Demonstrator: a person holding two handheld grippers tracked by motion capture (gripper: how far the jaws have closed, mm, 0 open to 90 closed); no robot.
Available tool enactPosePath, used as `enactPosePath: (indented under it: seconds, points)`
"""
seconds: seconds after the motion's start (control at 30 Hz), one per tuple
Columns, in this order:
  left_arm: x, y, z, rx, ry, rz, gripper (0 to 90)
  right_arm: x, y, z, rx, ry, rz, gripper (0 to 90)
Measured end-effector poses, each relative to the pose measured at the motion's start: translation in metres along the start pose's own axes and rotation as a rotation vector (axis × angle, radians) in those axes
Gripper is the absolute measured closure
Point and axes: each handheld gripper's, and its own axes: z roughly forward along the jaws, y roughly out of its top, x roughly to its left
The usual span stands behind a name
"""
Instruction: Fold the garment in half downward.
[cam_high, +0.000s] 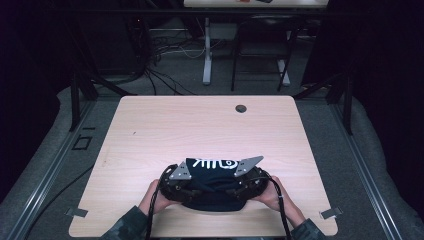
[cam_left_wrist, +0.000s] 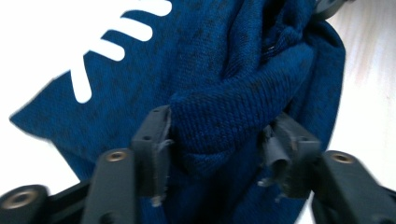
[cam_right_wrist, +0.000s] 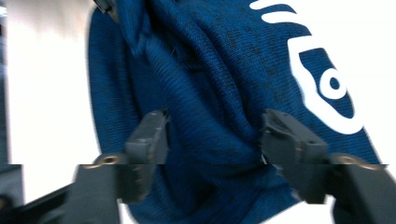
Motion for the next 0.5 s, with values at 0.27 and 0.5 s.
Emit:
enactPosePath:
  seconds: [0.27, 0.5]
  points:
    - [-0.008, -0.002, -0.035, -0.071, 0.043, -0.010, 28.5, -0.001, -0.007, -0.027, -0.094, -0.023, 0.070, 30.3]
    - [0.016, 0.025, -0.033, -0.127, 0.221, -0.047, 27.4, -0.019, 0.011, -0.021, -0.147, -0.150, 0.173, 30.5]
